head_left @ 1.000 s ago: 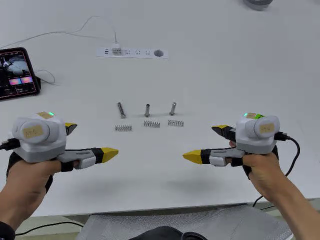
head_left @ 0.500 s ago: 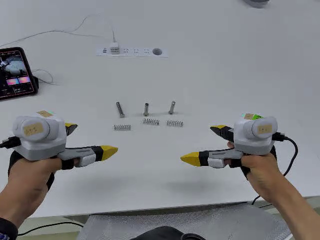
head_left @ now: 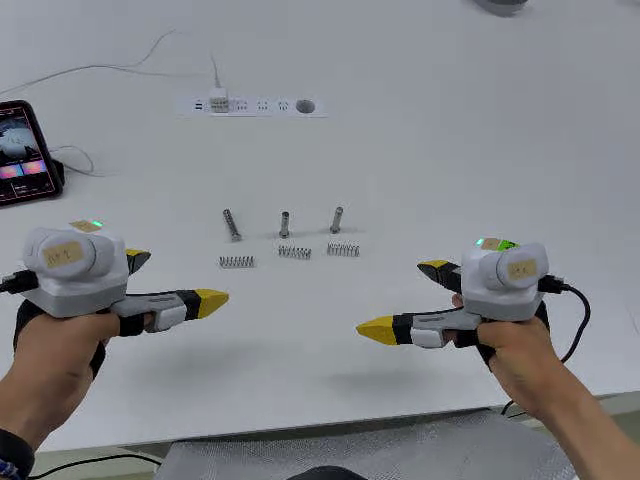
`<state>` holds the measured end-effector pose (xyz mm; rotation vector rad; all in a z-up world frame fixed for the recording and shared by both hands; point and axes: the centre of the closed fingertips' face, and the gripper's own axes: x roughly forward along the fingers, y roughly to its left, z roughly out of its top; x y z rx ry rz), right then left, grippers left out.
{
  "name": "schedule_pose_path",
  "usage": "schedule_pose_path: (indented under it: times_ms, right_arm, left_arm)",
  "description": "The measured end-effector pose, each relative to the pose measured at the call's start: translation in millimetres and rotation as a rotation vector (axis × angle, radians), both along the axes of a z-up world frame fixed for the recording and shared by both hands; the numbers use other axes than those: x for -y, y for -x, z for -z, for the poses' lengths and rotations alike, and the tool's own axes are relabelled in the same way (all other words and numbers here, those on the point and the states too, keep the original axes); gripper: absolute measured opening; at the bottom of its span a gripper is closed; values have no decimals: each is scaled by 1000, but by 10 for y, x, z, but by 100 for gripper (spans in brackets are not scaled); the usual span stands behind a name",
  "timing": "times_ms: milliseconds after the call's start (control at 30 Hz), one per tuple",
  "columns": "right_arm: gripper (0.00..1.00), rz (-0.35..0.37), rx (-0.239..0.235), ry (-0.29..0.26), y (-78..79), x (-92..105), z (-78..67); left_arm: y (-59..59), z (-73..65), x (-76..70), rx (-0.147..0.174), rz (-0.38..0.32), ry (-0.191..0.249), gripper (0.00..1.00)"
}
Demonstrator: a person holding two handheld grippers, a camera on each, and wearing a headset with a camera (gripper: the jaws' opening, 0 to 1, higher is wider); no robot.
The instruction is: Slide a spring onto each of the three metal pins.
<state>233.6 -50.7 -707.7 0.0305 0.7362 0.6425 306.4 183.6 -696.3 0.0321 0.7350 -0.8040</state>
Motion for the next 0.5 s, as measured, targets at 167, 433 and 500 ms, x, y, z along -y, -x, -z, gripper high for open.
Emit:
schedule_pose_path:
  times_ms: [167, 433, 500]
  right_arm:
    - [95, 7, 19, 2, -22, 8, -38]
    - [96, 22, 25, 8, -39, -1, -65]
    - [96, 24, 22, 10, -33, 1, -56]
  left_arm:
    - [-93, 6, 38, -5, 1, 5, 81]
    - [-267, 57, 119, -17, 13, 5, 80]
    - [-311, 76, 148, -19, 18, 3, 80]
